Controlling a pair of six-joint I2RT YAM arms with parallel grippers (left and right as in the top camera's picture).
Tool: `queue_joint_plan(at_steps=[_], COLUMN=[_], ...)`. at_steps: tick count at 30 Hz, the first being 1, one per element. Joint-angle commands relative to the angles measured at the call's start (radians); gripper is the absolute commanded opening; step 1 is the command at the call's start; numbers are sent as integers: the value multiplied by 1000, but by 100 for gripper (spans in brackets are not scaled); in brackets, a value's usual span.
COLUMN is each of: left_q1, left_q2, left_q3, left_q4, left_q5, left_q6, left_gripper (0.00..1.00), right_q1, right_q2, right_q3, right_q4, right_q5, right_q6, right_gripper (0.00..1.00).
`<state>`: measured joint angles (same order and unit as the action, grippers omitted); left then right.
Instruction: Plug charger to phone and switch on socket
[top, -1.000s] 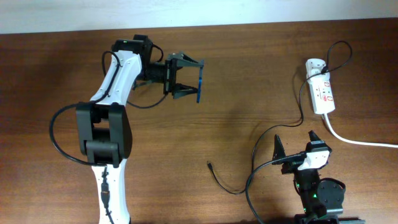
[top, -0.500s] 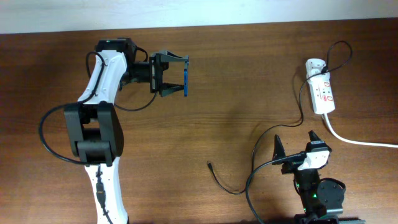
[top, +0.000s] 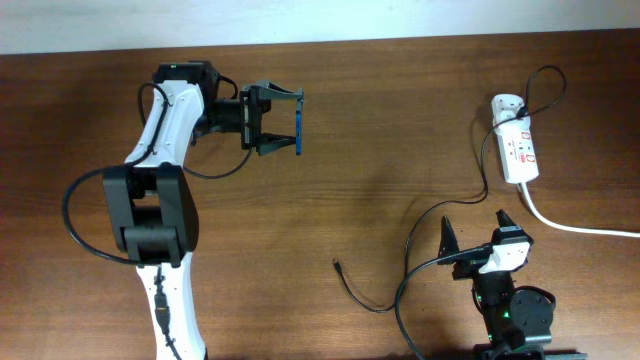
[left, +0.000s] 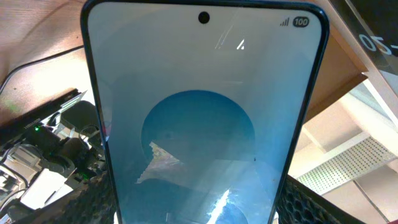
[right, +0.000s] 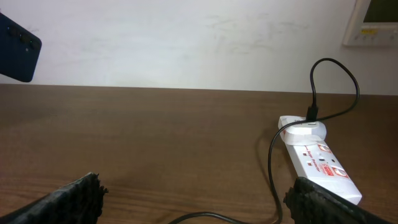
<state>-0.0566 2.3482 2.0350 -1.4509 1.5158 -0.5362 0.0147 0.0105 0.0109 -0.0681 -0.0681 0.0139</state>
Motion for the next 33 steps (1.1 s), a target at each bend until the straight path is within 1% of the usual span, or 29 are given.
queue_joint_plan(at_steps=[1,5,6,7,8,9,10,11,12,13,14,15,16,17,18,19,20,21,22,23,25,26,27,28,29,30,31,32,33], left_q1=[5,5,5,5,5,5,5,5,5,5,5,5,5,5,5,5,5,5,5,5,5,5,5,5,5,5,5,5,5], left_q2=[-5,-5,-5,-5,-5,-5,-5,-5,-5,-5,-5,-5,-5,-5,-5,-5,-5,-5,-5,-5,-5,-5,-5,-5,-5,-5,-5,-5,-5], left_q3=[25,25,25,25,25,25,25,25,25,25,25,25,25,25,25,25,25,25,25,25,25,25,25,25,25,25,25,25,25], left_q4=[-2,-2,-2,-2,-2,-2,-2,-2,-2,-2,-2,-2,-2,-2,-2,-2,-2,-2,-2,-3,-8,-10,-10,-10,-10,-10,-13,-29,-36], left_q5=[58,58,58,58,58,58,56,56,56,56,56,56,56,56,56,56,56,57,57,57,58,58,58,58,58,58,58,58,58], left_q6=[10,10,10,10,10,10,10,10,10,10,10,10,10,10,10,10,10,10,10,10,10,9,9,10,10,10,10,10,10], left_gripper=[78,79,79,79,79,79,79,79,79,79,79,79,79,79,79,79,79,79,79,78,79,79,79,79,79,79,79,79,80], right_q1=[6,7,7,7,7,7,7,7,7,7,6,6,6,4,4,4,4,4,4,4,4,4,4,5,5,5,5,5,5], right_q2=[-2,-2,-3,-2,-3,-3,-3,-2,-2,-2,-2,-2,-2,1,15,52,89,165,222,301,509,616,718,809,850,870,885,912,947], right_q3=[-5,-5,-5,-5,-5,-5,-5,-5,-5,-5,-3,11,64,155,256,420,543,726,839,994,1326,1470,1601,1711,1756,1758,1755,1755,1756], right_q4=[-6,6,48,89,93,146,258,405,512,596,768,884,952,922,847,661,497,262,98,-114,-616,-821,-987,-1125,-1215,-1260,-1249,-1237,-1242], right_q5=[2,-3,-80,-321,-475,-654,-898,-1003,-996,-965,-917,-829,-694,-599,-577,-568,-531,-470,-444,-423,-334,-295,-327,-484,-581,-591,-624,-634,-578], right_q6=[-6,-6,4,89,130,138,211,348,465,467,473,497,504,477,385,259,193,134,85,23,-130,-141,-140,-140,-141,-132,-124,-25,76], right_gripper=[98,98,98,98,98,98,98,98,98,98,98,98,98,98,98,98,98,98,98,98,98,98,98,98,98,98,98,98,98])
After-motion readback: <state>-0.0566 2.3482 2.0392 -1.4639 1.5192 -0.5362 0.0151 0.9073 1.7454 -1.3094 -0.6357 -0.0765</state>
